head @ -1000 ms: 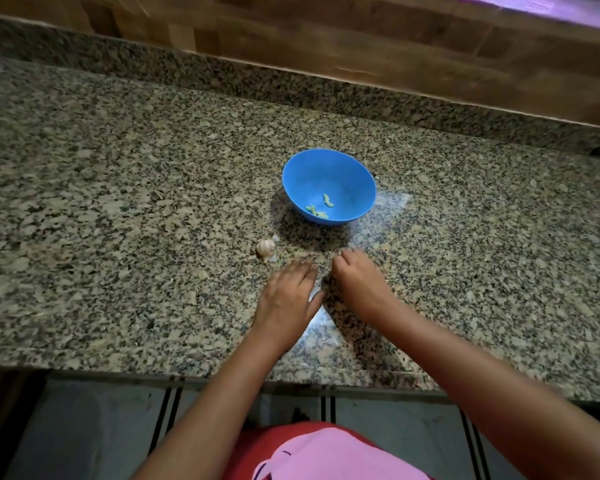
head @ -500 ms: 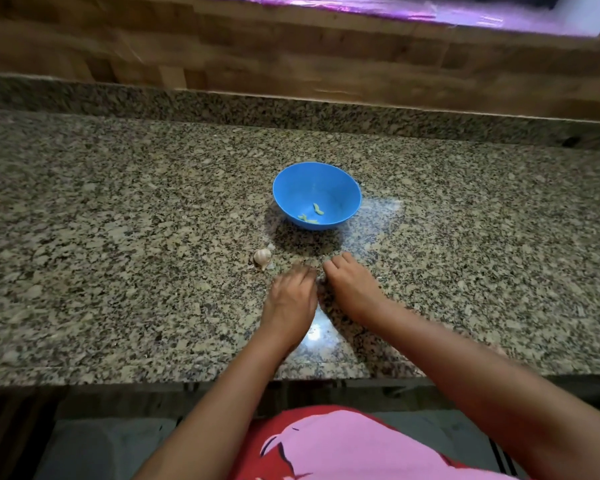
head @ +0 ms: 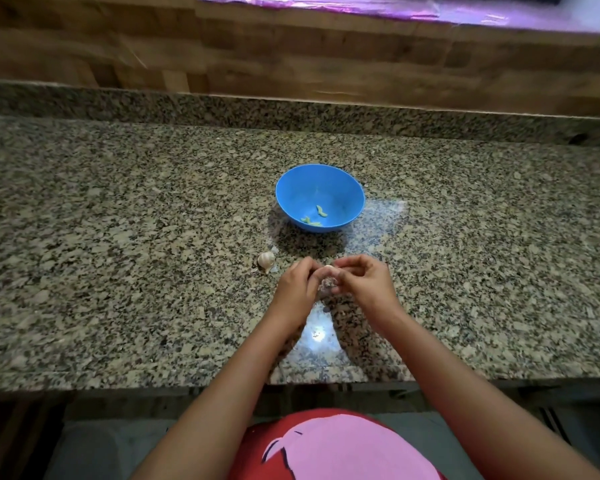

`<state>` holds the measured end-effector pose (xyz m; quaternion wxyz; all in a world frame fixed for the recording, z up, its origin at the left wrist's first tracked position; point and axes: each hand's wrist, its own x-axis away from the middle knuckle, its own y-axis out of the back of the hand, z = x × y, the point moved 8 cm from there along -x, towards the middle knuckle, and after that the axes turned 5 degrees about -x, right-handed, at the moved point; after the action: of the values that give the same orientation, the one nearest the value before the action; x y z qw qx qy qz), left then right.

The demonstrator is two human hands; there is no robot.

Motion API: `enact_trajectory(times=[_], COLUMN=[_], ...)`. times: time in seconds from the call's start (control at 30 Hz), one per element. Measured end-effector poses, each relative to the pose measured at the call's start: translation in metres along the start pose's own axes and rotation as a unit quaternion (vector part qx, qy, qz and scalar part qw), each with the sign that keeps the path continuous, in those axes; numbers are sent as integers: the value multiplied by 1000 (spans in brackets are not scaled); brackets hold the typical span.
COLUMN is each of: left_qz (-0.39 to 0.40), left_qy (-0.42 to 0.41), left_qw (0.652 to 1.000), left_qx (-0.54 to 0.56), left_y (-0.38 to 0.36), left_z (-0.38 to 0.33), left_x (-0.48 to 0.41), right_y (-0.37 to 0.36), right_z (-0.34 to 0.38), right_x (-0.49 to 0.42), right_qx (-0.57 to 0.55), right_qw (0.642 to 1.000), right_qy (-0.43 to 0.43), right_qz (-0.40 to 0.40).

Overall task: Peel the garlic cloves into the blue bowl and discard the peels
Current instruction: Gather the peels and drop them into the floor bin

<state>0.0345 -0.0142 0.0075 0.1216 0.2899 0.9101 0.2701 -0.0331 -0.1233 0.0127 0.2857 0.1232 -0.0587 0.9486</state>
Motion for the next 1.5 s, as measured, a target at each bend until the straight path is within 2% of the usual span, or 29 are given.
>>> enact_trajectory(times=[0.1, 0.3, 0.47, 0.57, 0.67, 0.7, 0.77, 0.8, 0.83, 0.9, 0.93, 1.0, 1.03, 1.07, 1.13, 1.2, 1.23, 1.27, 1.3, 1.4, 1.5], left_qz=[3, 9, 53, 65, 69, 75, 89, 94, 98, 95, 90, 80, 78, 77, 85, 117, 134, 141, 134, 68, 27], left_qy=[-12, -51, -40, -32, 2, 34, 104, 121, 119, 85, 64, 38, 41, 59, 127, 193, 221, 238, 242, 220, 227], left_qw=[999, 999, 998, 996, 995, 992, 980, 975, 975, 976, 976, 976, 976, 976, 970, 953, 940, 930, 930, 953, 951], left_qx=[38, 4, 13, 53, 74, 93, 144, 158, 162, 174, 188, 200, 197, 194, 189, 203, 223, 241, 243, 198, 208], left_y=[2, 2, -3, -2, -2, -4, -10, -12, -13, -10, -7, -2, -2, -3, -8, -14, -17, -19, -19, -15, -11], left_z=[-10, -22, -20, -23, -23, -20, -12, -9, -9, -12, -16, -19, -18, -17, -8, 0, 2, 3, 4, 10, 17], left_x=[2, 1, 0, 1, -6, -8, -9, -8, -7, -4, -3, -4, -4, -4, -3, -1, 0, 0, -2, -7, -7], right_y=[-2, -7, -4, -7, -8, -10, -18, -22, -22, -13, -12, -16, -17, -17, -14, -19, -24, -25, -24, -17, -5], right_z=[7, 9, 21, 27, 36, 42, 51, 52, 49, 37, 28, 18, 17, 17, 25, 36, 38, 36, 33, 18, 20], right_x=[0, -1, -1, 4, 7, 8, 15, 18, 17, 9, 7, 7, 6, 4, 5, 11, 14, 13, 10, -3, -7], right_qx=[-25, -22, 158, 212, 267, 326, 449, 476, 465, 303, 197, 52, 37, 66, 240, 415, 455, 465, 452, 301, 225], right_qw=[998, 989, 980, 969, 960, 941, 873, 852, 861, 948, 976, 983, 983, 985, 968, 898, 871, 861, 871, 950, 973], right_qy=[-30, -95, -45, -35, 19, 73, 185, 213, 202, 69, -15, -116, -127, -111, -7, 134, 182, 201, 187, 47, 26], right_qz=[45, 115, 107, 122, 79, 58, 42, 42, 47, 71, 97, 129, 125, 114, 72, 49, 49, 50, 52, 68, 53])
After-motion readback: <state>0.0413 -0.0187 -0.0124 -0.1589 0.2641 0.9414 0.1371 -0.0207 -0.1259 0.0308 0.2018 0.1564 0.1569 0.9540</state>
